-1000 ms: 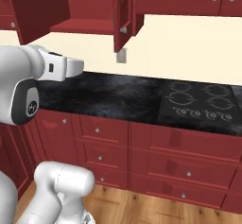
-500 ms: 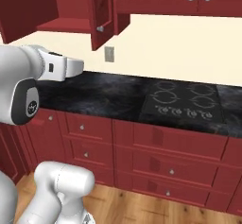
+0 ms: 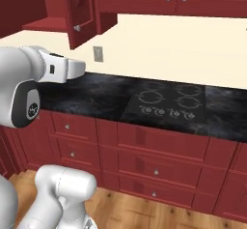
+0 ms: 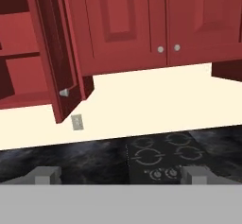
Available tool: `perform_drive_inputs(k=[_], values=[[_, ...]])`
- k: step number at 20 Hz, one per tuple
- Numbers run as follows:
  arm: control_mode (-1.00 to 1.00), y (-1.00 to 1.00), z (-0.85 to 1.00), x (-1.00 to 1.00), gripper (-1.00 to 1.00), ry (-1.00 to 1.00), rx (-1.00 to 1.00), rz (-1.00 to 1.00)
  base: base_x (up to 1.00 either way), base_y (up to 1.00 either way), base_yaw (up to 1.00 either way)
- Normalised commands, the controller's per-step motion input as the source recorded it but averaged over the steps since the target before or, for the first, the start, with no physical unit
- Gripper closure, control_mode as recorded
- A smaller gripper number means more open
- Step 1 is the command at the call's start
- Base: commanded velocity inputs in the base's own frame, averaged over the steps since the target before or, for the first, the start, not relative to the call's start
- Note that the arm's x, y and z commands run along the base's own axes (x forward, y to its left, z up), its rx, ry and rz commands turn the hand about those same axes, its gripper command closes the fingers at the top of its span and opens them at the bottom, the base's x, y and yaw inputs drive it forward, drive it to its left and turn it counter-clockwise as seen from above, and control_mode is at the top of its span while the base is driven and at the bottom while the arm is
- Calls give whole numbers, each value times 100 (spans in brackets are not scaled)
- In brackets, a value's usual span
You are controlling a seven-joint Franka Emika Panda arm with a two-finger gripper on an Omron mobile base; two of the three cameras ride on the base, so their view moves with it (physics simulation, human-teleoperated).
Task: Sort all alcoholic drinks to one cabinet, and non-alcoholic drinks to the other.
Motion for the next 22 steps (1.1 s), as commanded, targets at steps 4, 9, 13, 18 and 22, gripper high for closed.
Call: perform_drive_inputs(k=[4,9,13,18,22], values=[[100,0,0,0,-100,0,0,0,-16,-57,5],[100,0,0,0,-100,0,0,0,-16,-56,5],[100,0,0,0,-100,0,0,0,-17,-55,6],[100,0,0,0,-100,0,0,0,-18,-56,6],[100,0,0,0,-100,0,0,0,-18,-58,6]])
